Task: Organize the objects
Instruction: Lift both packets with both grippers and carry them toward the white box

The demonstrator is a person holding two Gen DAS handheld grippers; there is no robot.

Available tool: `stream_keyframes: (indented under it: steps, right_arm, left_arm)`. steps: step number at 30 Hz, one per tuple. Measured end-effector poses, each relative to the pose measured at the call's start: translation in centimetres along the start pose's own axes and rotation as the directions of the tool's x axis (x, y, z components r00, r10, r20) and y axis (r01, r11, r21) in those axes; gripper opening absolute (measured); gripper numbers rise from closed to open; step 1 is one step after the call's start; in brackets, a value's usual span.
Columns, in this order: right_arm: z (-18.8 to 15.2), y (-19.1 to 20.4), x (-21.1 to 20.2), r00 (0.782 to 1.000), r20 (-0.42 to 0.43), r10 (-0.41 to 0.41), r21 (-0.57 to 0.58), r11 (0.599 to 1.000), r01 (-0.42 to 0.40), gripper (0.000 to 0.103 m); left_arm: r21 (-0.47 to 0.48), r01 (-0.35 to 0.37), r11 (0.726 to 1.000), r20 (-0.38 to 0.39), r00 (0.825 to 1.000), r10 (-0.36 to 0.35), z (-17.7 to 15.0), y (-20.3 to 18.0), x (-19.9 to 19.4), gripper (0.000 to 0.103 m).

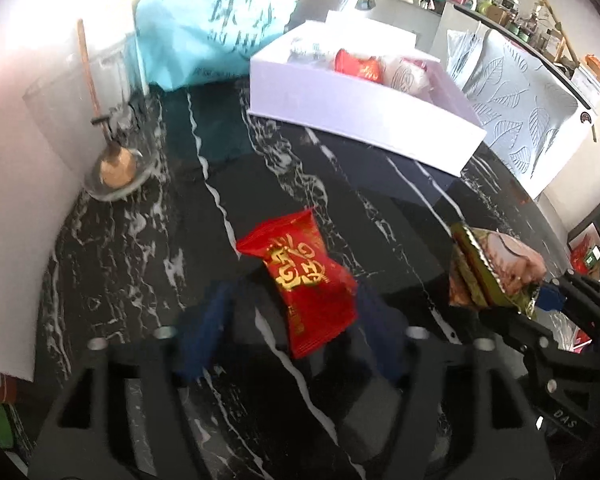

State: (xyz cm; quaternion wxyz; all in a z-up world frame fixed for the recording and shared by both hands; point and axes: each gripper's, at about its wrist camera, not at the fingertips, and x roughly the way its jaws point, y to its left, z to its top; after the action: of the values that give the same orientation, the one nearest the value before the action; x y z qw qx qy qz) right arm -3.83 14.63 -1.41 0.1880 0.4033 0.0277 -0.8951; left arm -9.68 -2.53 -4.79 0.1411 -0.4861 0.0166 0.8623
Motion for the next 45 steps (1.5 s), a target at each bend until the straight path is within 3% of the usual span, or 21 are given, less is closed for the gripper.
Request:
stream_keyframes:
  steps: [9, 11, 16, 29, 45]
  right_arm:
    - [-0.2, -0.8, 1.2, 1.000, -0.027, 0.002, 0.007, 1.000, -0.002, 0.034]
    - [-0.3, -1.0, 1.3, 0.999, -0.030, 0.013, 0.004, 1.000, -0.012, 0.034]
    - [0.3, -1.1, 0.9, 1.000, -0.011, 0.029, 0.008, 1.000, -0.029, 0.034]
    - [2.8, -0.9, -1.6, 0.999, 0.043, 0.031, -0.027, 0.999, -0.030, 0.034]
    - [7.0, -1.2, -4.9, 0.994, 0.107, 0.020, -0.093, 0.996, -0.010, 0.034]
  left_arm:
    - [0.032, -0.049, 0.998, 0.005, 0.999, 0.049, 0.6, -1.0, 1.6, 0.068]
    - [0.030, -0.049, 0.998, 0.026, 0.999, 0.048, 0.6, -1.1, 1.4, 0.043]
    - [0.025, -0.037, 0.999, 0.016, 0.999, 0.037, 1.3, -1.0, 0.6, 0.030]
    - [0.057, -0.026, 0.998, 0.072, 0.997, 0.022, 3.0, -1.3, -3.2, 0.029]
    - [0.140, -0.063, 0.988, 0.142, 0.989, 0.043, 6.6, -3.4, -7.1, 0.029]
